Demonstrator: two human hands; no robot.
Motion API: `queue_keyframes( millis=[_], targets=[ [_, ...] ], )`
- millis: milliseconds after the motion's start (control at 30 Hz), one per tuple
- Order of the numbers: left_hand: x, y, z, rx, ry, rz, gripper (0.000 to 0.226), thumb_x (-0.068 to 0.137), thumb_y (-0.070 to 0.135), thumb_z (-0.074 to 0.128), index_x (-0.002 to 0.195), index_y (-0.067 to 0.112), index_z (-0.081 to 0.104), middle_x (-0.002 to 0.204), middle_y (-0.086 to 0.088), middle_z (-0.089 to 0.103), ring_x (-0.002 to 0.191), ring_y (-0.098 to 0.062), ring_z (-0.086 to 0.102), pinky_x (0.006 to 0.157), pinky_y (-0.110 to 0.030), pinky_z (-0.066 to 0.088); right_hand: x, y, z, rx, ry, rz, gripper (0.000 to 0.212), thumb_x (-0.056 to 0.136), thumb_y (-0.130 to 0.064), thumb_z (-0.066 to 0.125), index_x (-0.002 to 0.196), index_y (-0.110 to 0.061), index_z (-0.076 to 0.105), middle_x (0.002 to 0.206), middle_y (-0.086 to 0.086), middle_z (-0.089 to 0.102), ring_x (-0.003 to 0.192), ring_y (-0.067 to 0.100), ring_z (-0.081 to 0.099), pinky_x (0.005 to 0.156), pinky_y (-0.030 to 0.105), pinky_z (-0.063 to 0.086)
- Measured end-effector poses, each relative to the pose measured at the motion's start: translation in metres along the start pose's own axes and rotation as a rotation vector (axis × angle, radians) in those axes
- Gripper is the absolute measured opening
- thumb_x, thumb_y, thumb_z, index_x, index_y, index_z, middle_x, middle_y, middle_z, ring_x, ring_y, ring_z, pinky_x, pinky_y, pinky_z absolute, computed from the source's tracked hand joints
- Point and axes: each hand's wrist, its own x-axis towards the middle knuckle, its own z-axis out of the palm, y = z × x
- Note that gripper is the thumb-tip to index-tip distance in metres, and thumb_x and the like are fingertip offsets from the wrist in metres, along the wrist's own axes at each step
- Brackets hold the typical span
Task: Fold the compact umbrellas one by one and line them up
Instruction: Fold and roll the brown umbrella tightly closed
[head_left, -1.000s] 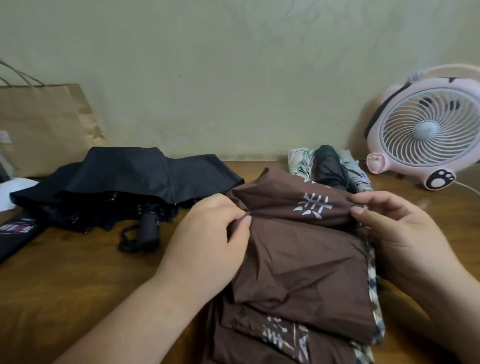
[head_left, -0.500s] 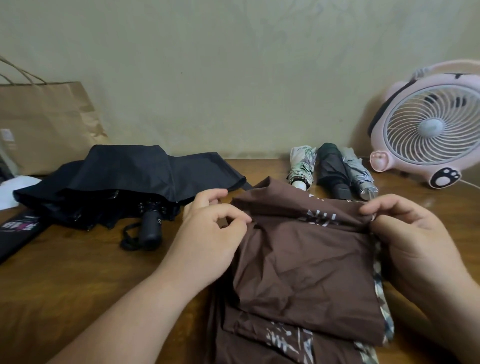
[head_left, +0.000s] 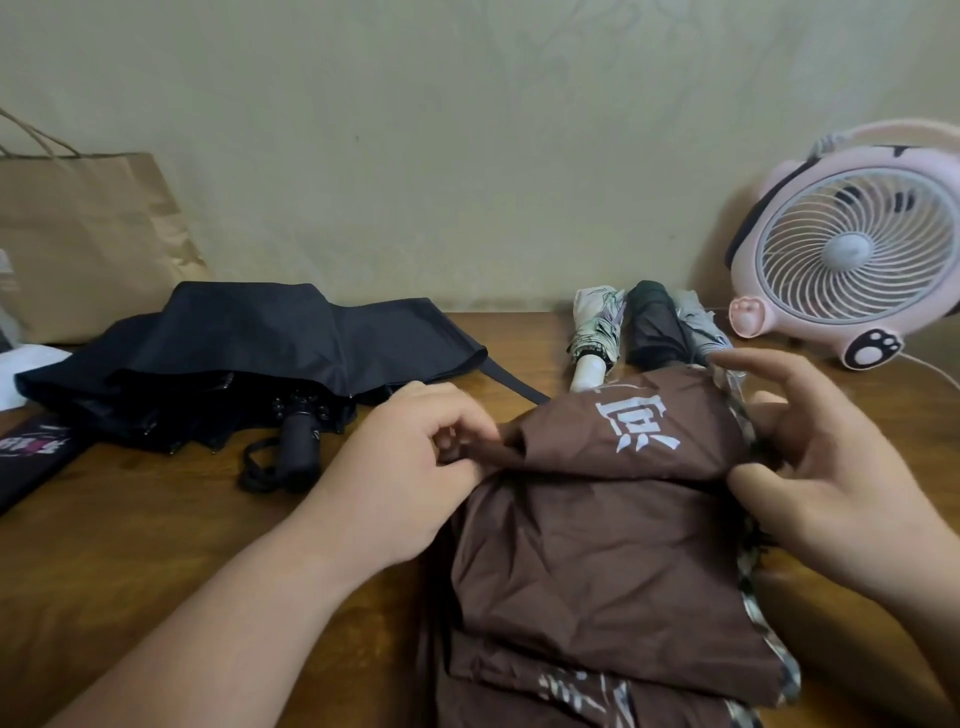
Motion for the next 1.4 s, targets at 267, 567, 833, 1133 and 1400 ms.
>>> queue_keyframes(
  millis=[267,567,833,1133,1400],
  targets=[
    [0.0,0.002,0.0,0.047,-0.042,0.178,0.044,0.062,-0.011,0.056,0.063,0.032,0.052,0.086,0.01,0.058,0.086,-0.016,0.057,0.072,-0.022,0.043,-0.021,-0.038,0.001,0.303,0.06,0.045,0.048,0.077,-0.021,0.073,0.124,-0.027,0.067,0.083,0.013,0.077,0.08,0.024,0.075,0.07,0.03,0.061],
    [-0.001,-0.006,0.001,0.118,-0.058,0.186,0.05,0.063,-0.02,0.057,0.056,0.029,0.048,0.099,0.018,0.057,0.101,-0.007,0.051,0.08,-0.008,0.034,-0.066,-0.022,0.0,0.28,0.096,0.142,0.052,0.075,0.018,0.069,0.098,-0.028,0.078,0.072,0.019,0.069,0.065,0.031,0.06,0.063,0.031,0.054],
    [-0.002,-0.003,-0.001,0.176,-0.158,0.239,0.051,0.059,-0.018,0.053,0.065,0.032,0.042,0.095,0.012,0.057,0.096,-0.008,0.048,0.078,-0.015,0.035,-0.095,-0.006,0.016,-0.202,-0.038,0.02,0.033,0.072,-0.029,0.091,0.093,-0.05,0.076,0.082,-0.008,0.067,0.08,0.009,0.067,0.071,0.018,0.049],
    [-0.006,0.023,-0.039,0.279,-0.459,0.158,0.056,0.075,-0.014,0.062,0.068,0.04,0.073,0.095,0.021,0.061,0.092,-0.004,0.061,0.077,-0.016,0.047,-0.094,0.005,0.02,-0.366,-0.091,-0.014,0.043,0.064,-0.02,0.095,0.088,-0.047,0.071,0.091,-0.015,0.06,0.082,0.006,0.063,0.069,0.012,0.045],
    [-0.037,0.028,-0.037,0.545,-0.453,0.194,0.029,0.09,0.016,0.059,0.078,0.039,0.072,0.099,0.026,0.054,0.103,0.005,0.048,0.089,-0.015,0.038,-0.105,0.01,0.022,-0.46,-0.01,-0.205,0.071,0.07,-0.015,0.086,0.125,-0.046,0.053,0.105,-0.013,0.061,0.096,0.021,0.064,0.08,0.029,0.046]
  ],
)
